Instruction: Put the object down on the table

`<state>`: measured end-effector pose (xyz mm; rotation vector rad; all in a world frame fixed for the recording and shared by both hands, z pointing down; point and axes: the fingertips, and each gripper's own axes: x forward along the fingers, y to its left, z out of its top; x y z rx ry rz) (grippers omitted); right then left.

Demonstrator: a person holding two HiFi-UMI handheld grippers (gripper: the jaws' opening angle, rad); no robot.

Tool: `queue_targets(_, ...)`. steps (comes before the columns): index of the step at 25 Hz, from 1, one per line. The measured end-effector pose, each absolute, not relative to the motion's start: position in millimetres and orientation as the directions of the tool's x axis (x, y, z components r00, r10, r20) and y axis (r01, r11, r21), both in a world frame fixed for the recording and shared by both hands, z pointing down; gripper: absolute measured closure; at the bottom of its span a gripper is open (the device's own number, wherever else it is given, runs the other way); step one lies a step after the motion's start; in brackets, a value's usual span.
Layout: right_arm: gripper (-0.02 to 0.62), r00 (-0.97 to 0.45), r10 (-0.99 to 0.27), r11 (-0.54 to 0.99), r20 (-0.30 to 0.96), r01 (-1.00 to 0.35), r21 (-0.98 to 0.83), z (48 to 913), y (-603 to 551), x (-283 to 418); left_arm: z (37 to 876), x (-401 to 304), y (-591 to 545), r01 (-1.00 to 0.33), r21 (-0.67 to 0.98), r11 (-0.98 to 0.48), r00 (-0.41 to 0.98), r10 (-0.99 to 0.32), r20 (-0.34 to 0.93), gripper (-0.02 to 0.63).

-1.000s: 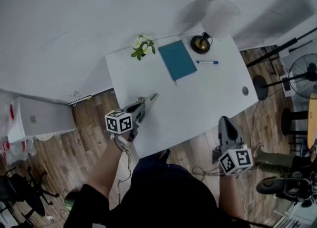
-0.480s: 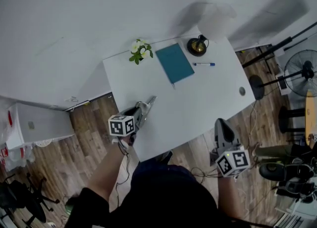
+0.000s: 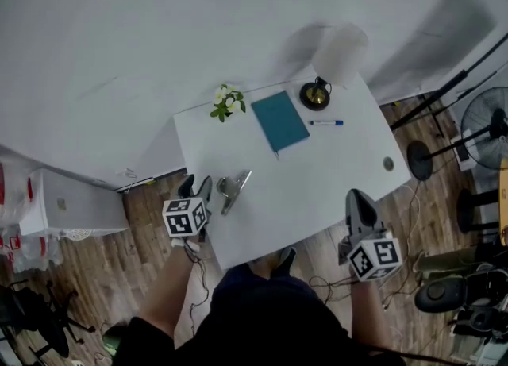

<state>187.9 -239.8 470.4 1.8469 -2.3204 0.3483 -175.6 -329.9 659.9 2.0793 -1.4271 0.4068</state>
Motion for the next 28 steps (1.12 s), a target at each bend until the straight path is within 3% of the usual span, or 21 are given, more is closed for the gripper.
queue_targets(6, 0.591, -0.280, -0.949, 0.275, 0.144, -0.960, -0.053, 431, -264, 213, 509, -157, -336, -0.946, 0.164, -0.280, 0.318, -0.902, 0.291, 0.408)
queue_targets(12, 0.592, -0.310, -0.951, 0.310, 0.013, -0.950, -0.026, 385, -282, 226, 392, -108, -320, -0.934, 0.057, -0.352, 0.356, -0.931, 0.080, 0.414)
queue_targets(20, 0.591, -0.319, -0.937, 0.316, -0.142, -0.948, 0.040, 318, -289, 230, 303, -63, -299, -0.916, -0.018, -0.401, 0.400, -0.911, -0.096, 0.474)
queue_targets(28, 0.591, -0.324, -0.915, 0.292, -0.239, -0.943, 0.161, 274, -275, 232, 271, -44, -286, -0.925, -0.086, -0.370, 0.379, -0.909, -0.170, 0.506)
